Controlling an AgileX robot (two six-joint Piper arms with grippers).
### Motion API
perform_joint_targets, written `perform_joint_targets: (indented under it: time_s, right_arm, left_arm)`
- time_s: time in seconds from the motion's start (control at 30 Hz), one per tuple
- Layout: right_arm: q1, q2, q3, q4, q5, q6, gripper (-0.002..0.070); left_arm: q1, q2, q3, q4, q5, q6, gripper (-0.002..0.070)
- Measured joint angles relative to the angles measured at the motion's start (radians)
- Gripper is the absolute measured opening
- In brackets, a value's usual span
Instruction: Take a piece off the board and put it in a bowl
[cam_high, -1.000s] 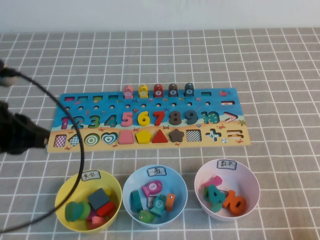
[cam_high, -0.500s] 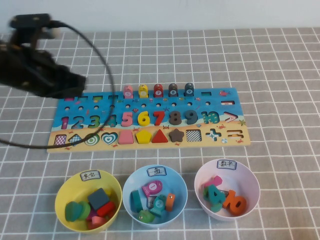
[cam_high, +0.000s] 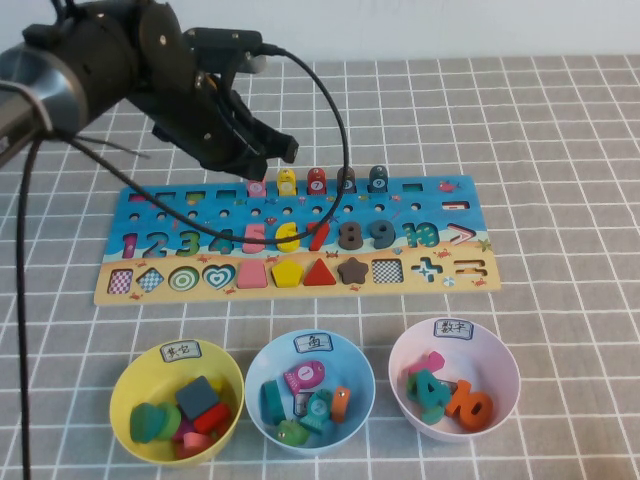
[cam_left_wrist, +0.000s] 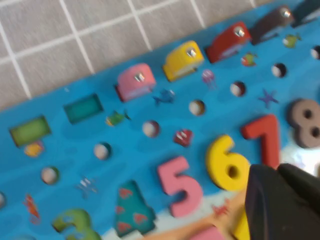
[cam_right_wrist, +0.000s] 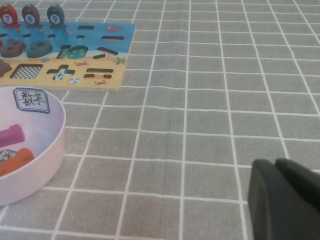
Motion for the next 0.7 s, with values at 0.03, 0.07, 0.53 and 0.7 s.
perform_joint_targets:
  time_s: [0.03, 0.07, 0.53, 0.7]
  right_arm:
    - [0.000, 0.000, 0.000, 0.000, 0.000, 0.000, -0.0017]
    - [0.000, 0.000, 0.000, 0.000, 0.000, 0.000, -0.0017]
    - [0.000, 0.000, 0.000, 0.000, 0.000, 0.000, -0.0017]
    - [0.000, 0.000, 0.000, 0.000, 0.000, 0.000, -0.0017]
  left_arm:
    - [0.000, 0.018, -0.027, 0.010, 0.012, -0.003, 0.0001]
    - [0.000, 0.036, -0.053, 0.022, 0.025, -0.003, 0.0013]
    - [0.000, 0.173, -0.171, 0.135, 0.019, -0.154, 0.0436]
    - [0.000, 0.187, -0.172, 0.141, -0.020, -0.180, 0.0442]
